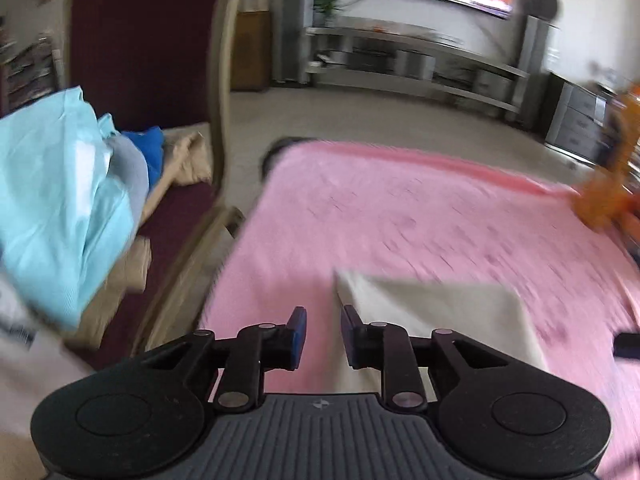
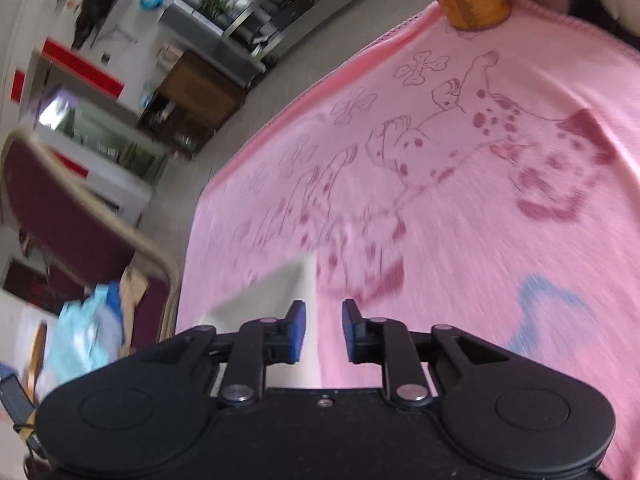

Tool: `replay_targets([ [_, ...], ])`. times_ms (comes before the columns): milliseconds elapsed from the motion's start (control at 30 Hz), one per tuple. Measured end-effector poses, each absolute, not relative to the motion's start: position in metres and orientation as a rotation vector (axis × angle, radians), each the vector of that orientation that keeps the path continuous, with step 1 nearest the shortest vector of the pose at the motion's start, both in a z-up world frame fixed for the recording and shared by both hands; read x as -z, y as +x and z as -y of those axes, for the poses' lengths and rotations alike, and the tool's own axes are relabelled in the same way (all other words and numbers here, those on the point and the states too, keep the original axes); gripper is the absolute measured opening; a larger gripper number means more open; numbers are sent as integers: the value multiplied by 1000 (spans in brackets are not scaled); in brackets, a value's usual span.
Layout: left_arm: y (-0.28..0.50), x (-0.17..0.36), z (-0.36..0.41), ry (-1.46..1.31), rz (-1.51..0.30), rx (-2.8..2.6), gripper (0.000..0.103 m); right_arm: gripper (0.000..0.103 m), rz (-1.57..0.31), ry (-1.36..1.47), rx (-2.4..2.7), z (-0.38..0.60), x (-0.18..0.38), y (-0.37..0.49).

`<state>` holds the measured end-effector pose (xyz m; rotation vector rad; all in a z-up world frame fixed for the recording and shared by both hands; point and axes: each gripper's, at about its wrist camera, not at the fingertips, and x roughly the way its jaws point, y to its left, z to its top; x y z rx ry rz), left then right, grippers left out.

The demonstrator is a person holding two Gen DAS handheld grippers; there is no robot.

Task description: Fold clothes

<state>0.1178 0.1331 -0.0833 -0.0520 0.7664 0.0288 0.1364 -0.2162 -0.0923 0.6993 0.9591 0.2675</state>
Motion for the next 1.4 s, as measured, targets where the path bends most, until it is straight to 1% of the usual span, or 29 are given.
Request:
replay_targets([
  [133, 70, 99, -135, -77, -841, 16, 24, 25, -975, 636, -330, 214, 71, 87],
  [233, 51, 116, -132, -121, -907, 43, 24, 26, -959, 526, -327, 196, 76, 58],
  [300, 45, 124, -119, -76, -927, 60, 24, 25, -926, 407, -304, 177, 83, 43],
  [367, 39, 131, -105, -30, -945, 78, 23, 19, -903, 358, -364, 162, 88, 39],
  [500, 37, 127, -87, -9, -868, 159, 24, 19, -853, 259, -481, 133, 97, 32],
  [567, 38, 131, -78, 2, -873, 199, 24, 19, -827, 210, -540, 118, 101, 28],
  [667, 41, 151, -57, 137, -965, 232, 24, 18, -871, 104, -553, 103, 116, 28],
  [733, 32, 151, -47, 229, -941, 239, 24, 18, -883, 79, -557, 106, 115, 21],
  [767, 27, 150, -42, 275, -927, 242, 22, 18, -889, 66, -558, 107, 115, 18],
  [800, 22, 148, -43, 277, -929, 246, 22, 18, -895, 54, -560, 109, 114, 15],
  [933, 5, 139, -61, 140, -929, 220, 24, 18, -920, 3, -567, 114, 112, 2],
  [1033, 2, 131, -65, 104, -864, 179, 24, 18, -817, 57, -547, 120, 102, 1],
  [1133, 11, 134, -58, 109, -868, 182, 25, 18, -735, 124, -526, 121, 96, 11],
  [1200, 16, 147, -49, 174, -929, 183, 27, 18, -789, 144, -526, 117, 105, 22],
  [1267, 11, 147, -46, 221, -918, 183, 31, 18, -876, 137, -535, 114, 119, 25],
  [1300, 9, 146, -46, 232, -919, 184, 31, 18, -904, 116, -540, 112, 123, 23],
  [1367, 9, 140, -58, 164, -930, 188, 32, 18, -917, 63, -557, 110, 121, 15],
  [1400, 10, 136, -66, 119, -931, 186, 33, 20, -926, 42, -567, 110, 118, 12],
])
